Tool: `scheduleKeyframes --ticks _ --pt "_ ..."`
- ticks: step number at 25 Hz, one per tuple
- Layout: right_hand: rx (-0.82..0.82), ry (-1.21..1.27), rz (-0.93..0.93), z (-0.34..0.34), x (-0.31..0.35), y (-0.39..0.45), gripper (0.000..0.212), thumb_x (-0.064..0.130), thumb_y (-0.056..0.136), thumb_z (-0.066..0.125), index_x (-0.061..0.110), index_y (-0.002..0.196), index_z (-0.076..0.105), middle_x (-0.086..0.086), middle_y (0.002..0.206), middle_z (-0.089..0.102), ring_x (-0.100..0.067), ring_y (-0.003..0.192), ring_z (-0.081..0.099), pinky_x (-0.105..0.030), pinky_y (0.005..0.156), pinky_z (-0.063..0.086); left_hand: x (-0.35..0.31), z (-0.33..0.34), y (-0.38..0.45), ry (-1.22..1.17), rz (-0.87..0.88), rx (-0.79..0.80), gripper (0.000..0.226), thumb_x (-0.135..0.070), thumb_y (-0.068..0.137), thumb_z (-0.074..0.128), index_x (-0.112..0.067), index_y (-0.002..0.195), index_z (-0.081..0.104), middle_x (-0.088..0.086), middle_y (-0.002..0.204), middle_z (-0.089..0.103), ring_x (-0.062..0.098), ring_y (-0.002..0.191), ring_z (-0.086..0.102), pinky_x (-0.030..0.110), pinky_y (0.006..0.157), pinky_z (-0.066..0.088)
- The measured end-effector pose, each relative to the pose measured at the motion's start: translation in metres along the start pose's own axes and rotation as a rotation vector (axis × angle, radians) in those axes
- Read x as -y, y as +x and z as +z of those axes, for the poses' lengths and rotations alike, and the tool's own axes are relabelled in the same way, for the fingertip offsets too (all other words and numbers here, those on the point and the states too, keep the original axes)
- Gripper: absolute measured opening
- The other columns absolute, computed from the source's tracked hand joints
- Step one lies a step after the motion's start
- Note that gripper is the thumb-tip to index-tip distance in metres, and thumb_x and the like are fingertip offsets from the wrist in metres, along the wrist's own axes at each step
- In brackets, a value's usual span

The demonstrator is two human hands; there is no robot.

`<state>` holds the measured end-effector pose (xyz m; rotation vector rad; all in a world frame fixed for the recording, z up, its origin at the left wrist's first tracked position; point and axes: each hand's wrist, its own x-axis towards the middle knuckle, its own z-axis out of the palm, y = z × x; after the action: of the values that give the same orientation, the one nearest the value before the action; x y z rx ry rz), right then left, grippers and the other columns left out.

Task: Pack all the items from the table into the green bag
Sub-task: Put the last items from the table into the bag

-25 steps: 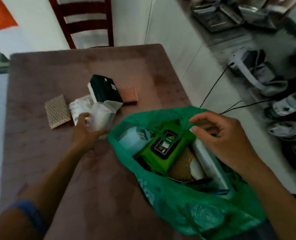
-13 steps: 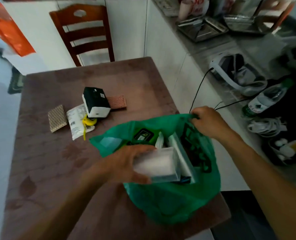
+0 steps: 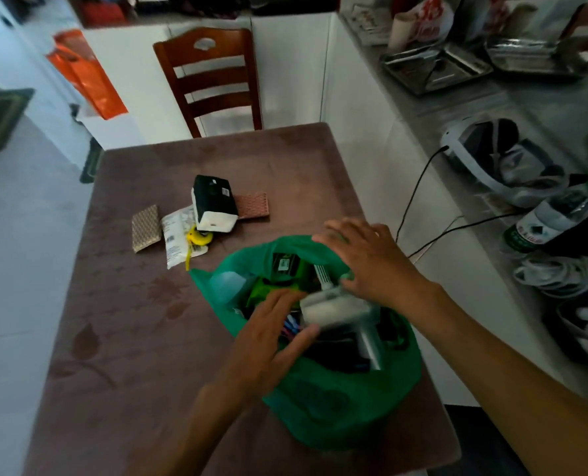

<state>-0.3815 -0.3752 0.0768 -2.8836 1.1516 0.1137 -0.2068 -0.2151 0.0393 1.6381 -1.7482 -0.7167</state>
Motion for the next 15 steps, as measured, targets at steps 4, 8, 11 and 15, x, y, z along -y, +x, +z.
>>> scheduleKeyframes --ticks 4,8,11,15 --pt "-0.069 -0.094 0.033 0.027 0.007 0.028 0.018 0.009 0.076 0.060 0.017 0.091 0.066 -0.005 0.093 0.066 -0.028 0.092 0.062 -0.044 0.088 0.046 0.018 -0.034 -0.038 0.169 0.108 0.283 0.047 -0.065 0.081 0.056 -0.031 0.115 0.058 -0.009 0.114 0.062 0.003 0.101 0.057 0.020 0.086 0.046" --pt "-0.319 0.468 0.163 -0.006 0.033 0.059 0.007 0.018 0.085 0.054 0.019 0.082 0.060 -0.001 0.072 0.066 -0.021 0.064 0.059 -0.033 0.064 0.049 0.034 -0.042 -0.036 -0.089 -0.058 0.167 0.048 -0.057 0.090 0.049 -0.014 0.069 0.056 -0.001 0.059 0.054 0.010 0.053 0.052 0.032 0.051 0.044" --pt "-0.289 0.764 0.111 -0.038 0.081 0.094 0.008 0.022 0.082 0.056 0.024 0.089 0.058 0.008 0.081 0.063 -0.017 0.077 0.061 -0.034 0.068 0.050 0.058 -0.067 -0.029 -0.314 -0.319 -0.259 0.047 -0.053 0.090 0.050 -0.010 0.076 0.063 0.006 0.066 0.062 0.019 0.060 0.060 0.044 0.057 0.050" --pt "-0.180 0.732 0.083 -0.022 0.140 0.147 0.010 0.024 0.083 0.059 0.027 0.092 0.060 0.005 0.094 0.066 -0.015 0.085 0.061 -0.035 0.073 0.052 0.115 -0.119 -0.013 -0.255 -0.523 -0.485 0.012 -0.025 0.091 0.059 -0.025 0.083 0.067 -0.004 0.075 0.066 0.006 0.068 0.062 0.023 0.063 0.051"
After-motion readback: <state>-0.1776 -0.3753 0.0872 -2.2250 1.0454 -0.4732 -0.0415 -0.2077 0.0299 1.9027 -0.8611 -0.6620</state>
